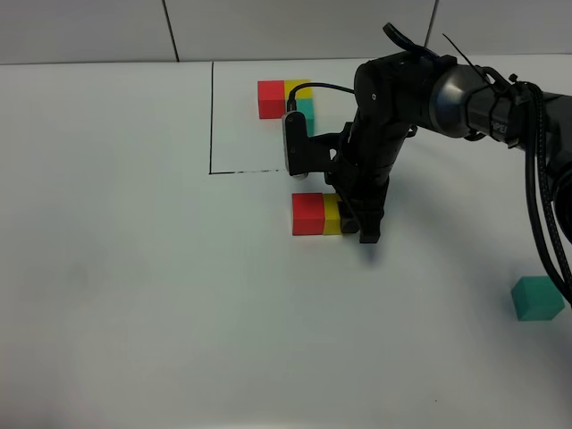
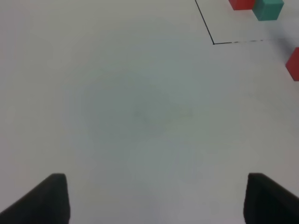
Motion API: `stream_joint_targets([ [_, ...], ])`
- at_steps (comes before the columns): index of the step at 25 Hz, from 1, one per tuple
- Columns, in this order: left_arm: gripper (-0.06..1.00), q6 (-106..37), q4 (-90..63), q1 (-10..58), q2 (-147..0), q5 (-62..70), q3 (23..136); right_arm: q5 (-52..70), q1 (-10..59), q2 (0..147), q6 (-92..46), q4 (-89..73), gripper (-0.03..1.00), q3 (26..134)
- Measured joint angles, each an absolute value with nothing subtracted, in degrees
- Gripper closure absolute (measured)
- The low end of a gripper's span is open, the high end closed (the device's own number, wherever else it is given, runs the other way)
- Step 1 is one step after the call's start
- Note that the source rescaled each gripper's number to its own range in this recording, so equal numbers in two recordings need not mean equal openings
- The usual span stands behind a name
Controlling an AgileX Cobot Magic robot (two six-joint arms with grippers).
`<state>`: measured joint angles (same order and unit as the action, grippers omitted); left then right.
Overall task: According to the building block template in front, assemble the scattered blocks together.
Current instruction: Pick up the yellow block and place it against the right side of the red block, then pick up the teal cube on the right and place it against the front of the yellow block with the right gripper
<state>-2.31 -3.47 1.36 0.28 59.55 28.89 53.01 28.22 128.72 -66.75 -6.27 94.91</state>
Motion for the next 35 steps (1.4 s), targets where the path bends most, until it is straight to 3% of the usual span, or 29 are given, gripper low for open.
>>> stream_joint_targets([
  [19,-0.01,-2.3,-3.5,1.4,0.3,59.6,28.9,53.1,28.2,128.7,-67.0,-6.0,0.94,94.9],
  [20,-0.01,-2.3,-3.5,1.4,0.3,59.6,28.9,53.1,28.2,128.9,-66.8,-5.7,0.90,94.9],
  [26,-0.01,-2.3,-3.5,1.4,0.3,59.6,28.9,53.0,28.2,129.7,-63.9,-4.8,0.43,94.9],
  [29,-0.01,-2.3,-3.5,1.4,0.3,59.6,28.9,53.7,28.2,128.5,-60.0,-2.3,0.35,94.9],
  [35,-0.01,-2.3,-3.5,1.4,0.3,59.6,28.9,54.0,24.0,121.9,-45.7,1.6,0.33,92.2],
])
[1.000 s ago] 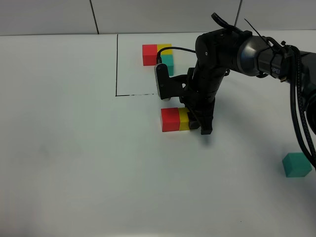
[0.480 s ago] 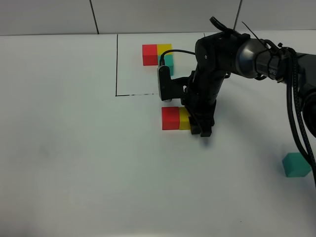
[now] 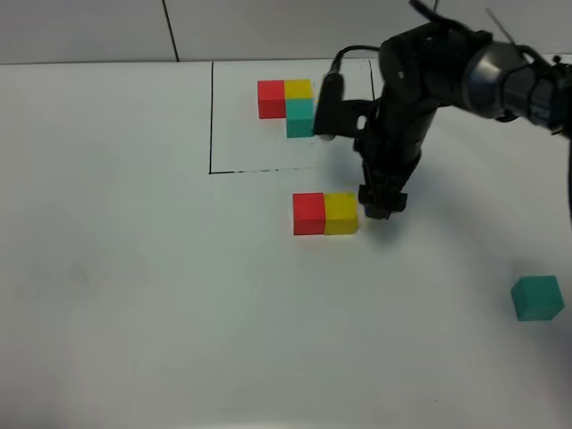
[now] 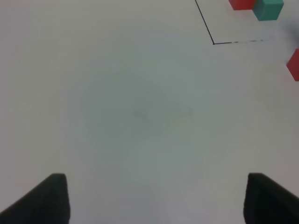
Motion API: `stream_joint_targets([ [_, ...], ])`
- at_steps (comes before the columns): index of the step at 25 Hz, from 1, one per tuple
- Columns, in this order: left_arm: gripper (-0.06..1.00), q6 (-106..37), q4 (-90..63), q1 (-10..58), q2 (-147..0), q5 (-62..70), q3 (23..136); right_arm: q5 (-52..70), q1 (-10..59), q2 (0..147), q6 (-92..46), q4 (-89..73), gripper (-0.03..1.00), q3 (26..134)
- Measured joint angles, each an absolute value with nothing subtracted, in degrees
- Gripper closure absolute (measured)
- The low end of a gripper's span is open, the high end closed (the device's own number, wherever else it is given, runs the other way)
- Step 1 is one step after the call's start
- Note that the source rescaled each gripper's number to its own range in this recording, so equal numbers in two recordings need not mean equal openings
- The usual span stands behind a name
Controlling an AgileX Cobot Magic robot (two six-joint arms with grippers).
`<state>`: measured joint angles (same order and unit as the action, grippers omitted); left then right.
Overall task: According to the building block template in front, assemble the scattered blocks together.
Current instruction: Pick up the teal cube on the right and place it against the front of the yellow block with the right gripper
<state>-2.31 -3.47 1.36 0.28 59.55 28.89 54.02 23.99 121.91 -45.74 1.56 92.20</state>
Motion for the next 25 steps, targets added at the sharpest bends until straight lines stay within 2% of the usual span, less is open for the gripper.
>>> stream_joint_targets([
  [4,-0.01,-2.3,-3.5,1.4,0.3,59.6,28.9,52.1,18.4,113.9,-38.0,2.0,0.33,80.7],
  [10,-0.01,-2.3,-3.5,1.4,0.3,59.6,28.9,42.0,11.3,95.3,-16.7,1.9,0.32,58.5],
  [14,-0.01,-2.3,-3.5,1.4,0.3,59.6,28.9,40.1,6.9,86.7,-10.5,2.1,0.32,48.4],
  [20,-0.01,-2.3,-3.5,1.4,0.3,59.6,28.9,37.4,1.1,84.0,-3.5,0.6,0.32,41.7],
  [25,-0.01,-2.3,-3.5,1.4,0.3,59.6,28.9,35.4,-0.1,84.4,-4.0,-3.4,0.32,40.5],
])
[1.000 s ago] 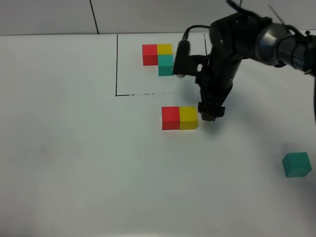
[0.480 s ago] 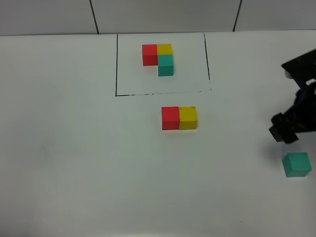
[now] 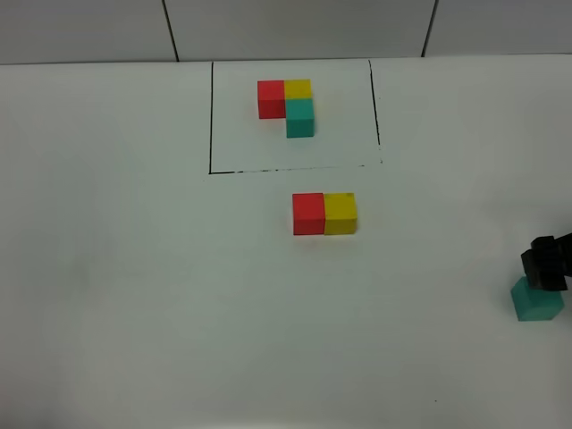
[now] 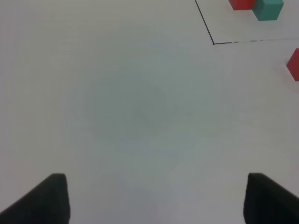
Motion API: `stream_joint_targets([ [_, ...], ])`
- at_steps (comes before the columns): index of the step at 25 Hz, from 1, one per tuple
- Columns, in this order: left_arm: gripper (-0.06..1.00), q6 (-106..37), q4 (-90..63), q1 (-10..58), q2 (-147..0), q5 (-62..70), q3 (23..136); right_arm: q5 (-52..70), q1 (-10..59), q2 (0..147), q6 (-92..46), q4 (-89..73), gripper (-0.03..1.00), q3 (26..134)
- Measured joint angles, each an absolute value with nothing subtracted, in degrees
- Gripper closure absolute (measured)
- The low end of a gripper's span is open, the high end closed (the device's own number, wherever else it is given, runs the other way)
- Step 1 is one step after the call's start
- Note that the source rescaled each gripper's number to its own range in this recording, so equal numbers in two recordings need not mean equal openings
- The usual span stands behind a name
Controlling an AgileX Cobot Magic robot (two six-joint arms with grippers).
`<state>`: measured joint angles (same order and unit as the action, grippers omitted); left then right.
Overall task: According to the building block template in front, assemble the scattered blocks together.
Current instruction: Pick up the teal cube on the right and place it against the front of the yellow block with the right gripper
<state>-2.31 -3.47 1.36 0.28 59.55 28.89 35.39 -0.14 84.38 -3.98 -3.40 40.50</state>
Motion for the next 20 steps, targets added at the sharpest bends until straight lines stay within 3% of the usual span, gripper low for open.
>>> stream_joint_targets([
  [14,-0.01,-2.3,-3.5,1.4,0.3,59.6,28.9,30.3,-0.2,98.5,-7.1,-9.1,0.34,40.0],
  [17,-0.01,-2.3,-3.5,1.4,0.3,59.6,28.9,30.0,-0.2,99.0,-8.1,-10.0,0.48,40.0],
  [18,-0.01,-2.3,-3.5,1.4,0.3,59.6,28.9,29.9,-0.2,99.0,-8.1,-10.3,0.58,40.0],
  [20,-0.01,-2.3,-3.5,1.4,0.3,59.6,28.9,30.0,-0.1,99.0,-8.2,-10.8,0.89,40.0],
])
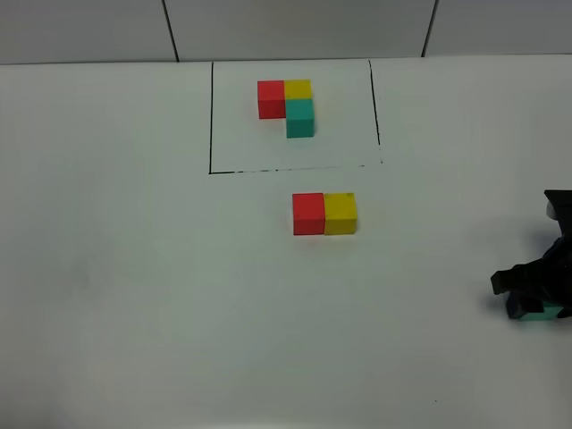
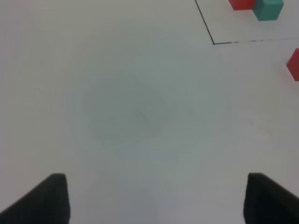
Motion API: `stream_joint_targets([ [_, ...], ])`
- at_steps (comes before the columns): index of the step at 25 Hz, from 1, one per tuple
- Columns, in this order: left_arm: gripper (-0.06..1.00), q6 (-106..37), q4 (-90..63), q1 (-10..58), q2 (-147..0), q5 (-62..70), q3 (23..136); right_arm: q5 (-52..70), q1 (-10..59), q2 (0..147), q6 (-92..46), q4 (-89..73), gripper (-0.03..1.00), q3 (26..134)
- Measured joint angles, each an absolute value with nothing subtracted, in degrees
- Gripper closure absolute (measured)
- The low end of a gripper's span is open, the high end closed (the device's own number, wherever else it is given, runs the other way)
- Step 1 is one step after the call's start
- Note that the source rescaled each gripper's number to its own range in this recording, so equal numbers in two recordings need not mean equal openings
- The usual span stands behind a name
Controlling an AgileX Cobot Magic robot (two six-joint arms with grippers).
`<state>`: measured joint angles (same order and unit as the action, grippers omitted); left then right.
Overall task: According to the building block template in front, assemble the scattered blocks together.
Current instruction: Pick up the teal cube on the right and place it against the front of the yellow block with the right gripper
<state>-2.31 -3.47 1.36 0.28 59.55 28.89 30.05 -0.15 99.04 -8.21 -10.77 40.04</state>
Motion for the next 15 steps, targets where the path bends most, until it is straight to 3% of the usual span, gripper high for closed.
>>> stream_joint_targets([
  [1,-0.01,-2.3,-3.5,1.4,0.3,59.6,28.9,30.2,0.3,99.0,-8.1,-10.9,0.97,40.1],
  [3,-0.01,-2.3,-3.5,1.4,0.3,59.6,28.9,30.5,2.4,99.0,-6.8,-11.3,0.95,40.1],
  [8,-0.01,-2.3,-3.5,1.4,0.3,59.6,28.9,31.8,15.0,97.9,4.3,-10.9,0.95,41.7],
  [15,-0.01,-2.3,-3.5,1.4,0.3,59.6,28.9,36.6,32.9,102.3,28.9,2.1,0.95,55.1],
])
